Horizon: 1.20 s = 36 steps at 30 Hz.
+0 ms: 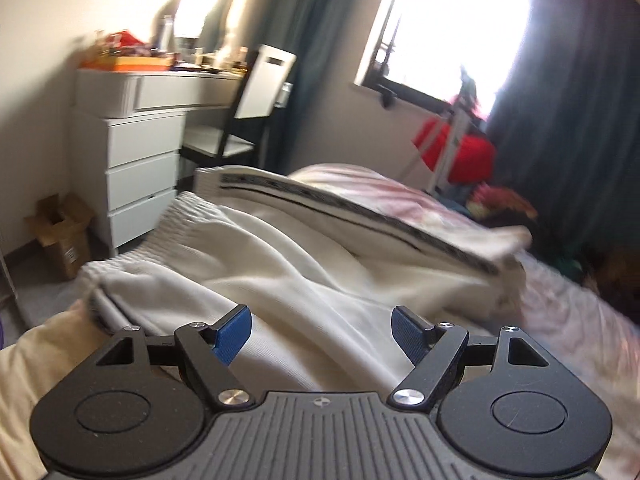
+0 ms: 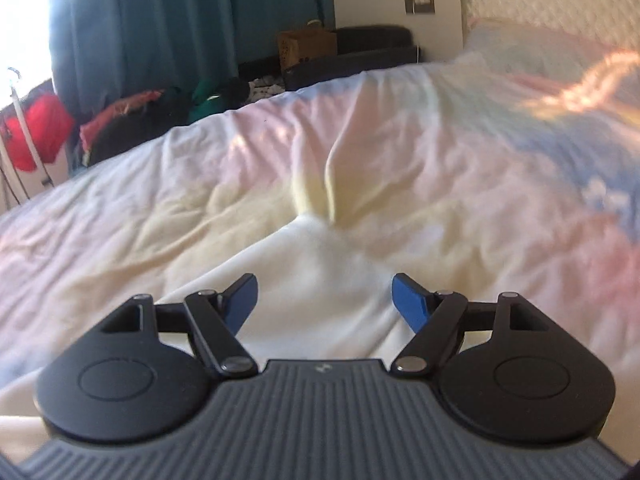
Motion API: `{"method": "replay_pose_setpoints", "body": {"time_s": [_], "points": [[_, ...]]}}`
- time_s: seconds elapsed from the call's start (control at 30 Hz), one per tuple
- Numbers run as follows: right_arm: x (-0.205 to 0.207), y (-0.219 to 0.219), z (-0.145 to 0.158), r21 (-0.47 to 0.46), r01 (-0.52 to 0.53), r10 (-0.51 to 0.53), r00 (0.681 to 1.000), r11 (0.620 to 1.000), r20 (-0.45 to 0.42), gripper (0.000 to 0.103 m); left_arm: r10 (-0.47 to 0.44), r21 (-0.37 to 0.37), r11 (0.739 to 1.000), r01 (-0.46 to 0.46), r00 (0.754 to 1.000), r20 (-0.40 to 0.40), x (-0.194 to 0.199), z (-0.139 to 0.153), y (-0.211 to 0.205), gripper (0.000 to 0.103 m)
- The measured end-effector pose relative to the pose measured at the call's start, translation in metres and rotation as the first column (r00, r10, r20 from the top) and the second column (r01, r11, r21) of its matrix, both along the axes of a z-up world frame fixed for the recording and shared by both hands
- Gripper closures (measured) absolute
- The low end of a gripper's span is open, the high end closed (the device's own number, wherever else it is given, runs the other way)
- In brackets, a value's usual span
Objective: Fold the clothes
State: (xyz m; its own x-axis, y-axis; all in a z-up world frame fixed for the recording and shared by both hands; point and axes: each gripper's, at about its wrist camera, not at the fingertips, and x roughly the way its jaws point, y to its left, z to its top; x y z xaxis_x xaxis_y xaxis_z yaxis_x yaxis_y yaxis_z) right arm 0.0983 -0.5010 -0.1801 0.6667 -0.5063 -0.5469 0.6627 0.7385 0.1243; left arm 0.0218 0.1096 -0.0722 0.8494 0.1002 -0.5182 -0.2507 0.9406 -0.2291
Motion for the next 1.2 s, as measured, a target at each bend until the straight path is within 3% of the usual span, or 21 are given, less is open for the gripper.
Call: {"method": "replay_pose_setpoints", "body": {"time_s": [0.1, 0.2, 0.37, 0.43, 0.5, 0.6, 0.73, 0.8, 0.93, 1.03, 1.07, 1.1, 1.2], "points": [[0.007, -0.013, -0.004, 0.011, -0.041, 0.04, 0.998, 0.999, 0.051, 0.027, -0.045, 0.025, 0.999, 0.045, 0.999, -0.019, 0.01, -0.012, -0.016, 0.024], [0.017, -0.016, -0.014, -0.01, -0.112, 0.112, 0.994, 0.994, 0.008, 0.027, -0.088, 0.04, 0.995, 0.09, 0.995, -0.038, 0.021, -0.021, -0.029, 0.024], [0.024, -0.018, -0.027, 0.052, -0.129, 0.131, 0.991, 0.99, -0.033, 0.027, -0.138, 0.058, 0.988, 0.14, 0.99, -0.04, 0.031, -0.03, -0.043, 0.024], [0.021, -0.017, -0.025, 0.048, -0.11, 0.112, 0.993, 0.993, -0.026, 0.045, -0.148, 0.078, 0.985, 0.151, 0.988, -0.041, 0.031, -0.033, -0.047, 0.024], [0.017, -0.015, -0.022, 0.031, -0.089, 0.089, 0.996, 0.996, -0.02, 0.078, -0.15, 0.081, 0.985, 0.154, 0.988, -0.046, 0.031, -0.035, -0.046, 0.024], [0.006, -0.01, -0.011, -0.03, -0.07, 0.071, 0.997, 0.997, 0.028, 0.091, -0.144, 0.073, 0.986, 0.147, 0.988, -0.051, 0.031, -0.036, -0.041, 0.024], [-0.003, -0.014, -0.01, -0.108, 0.021, -0.019, 1.0, 0.994, 0.017, 0.091, -0.13, 0.071, 0.989, 0.133, 0.99, -0.055, 0.032, -0.036, -0.036, 0.024], [-0.006, -0.018, -0.021, -0.088, 0.032, -0.034, 0.999, 0.996, -0.024, 0.091, -0.131, 0.079, 0.988, 0.135, 0.99, -0.056, 0.032, -0.036, -0.036, 0.024], [-0.01, -0.01, -0.015, -0.116, 0.024, -0.025, 1.0, 0.993, -0.016, 0.083, -0.136, 0.086, 0.986, 0.14, 0.99, -0.049, 0.032, -0.036, -0.036, 0.024], [-0.022, 0.002, -0.009, -0.12, 0.026, -0.028, 1.0, 0.992, -0.013, 0.052, -0.141, 0.09, 0.985, 0.144, 0.989, -0.038, 0.032, -0.035, -0.037, 0.024], [-0.025, 0.005, -0.004, -0.117, 0.012, -0.013, 1.0, 0.993, -0.011, 0.034, -0.143, 0.091, 0.985, 0.146, 0.989, -0.035, 0.032, -0.034, -0.038, 0.024], [-0.028, 0.009, 0.001, -0.119, -0.004, 0.004, 1.0, 0.993, -0.005, 0.024, -0.146, 0.093, 0.985, 0.148, 0.989, -0.033, 0.032, -0.034, -0.038, 0.024], [-0.035, 0.024, 0.022, -0.12, -0.052, 0.058, 0.997, 0.991, 0.047, 0.022, -0.155, 0.1, 0.983, 0.157, 0.988, -0.026, 0.031, -0.033, -0.041, 0.024]]}}
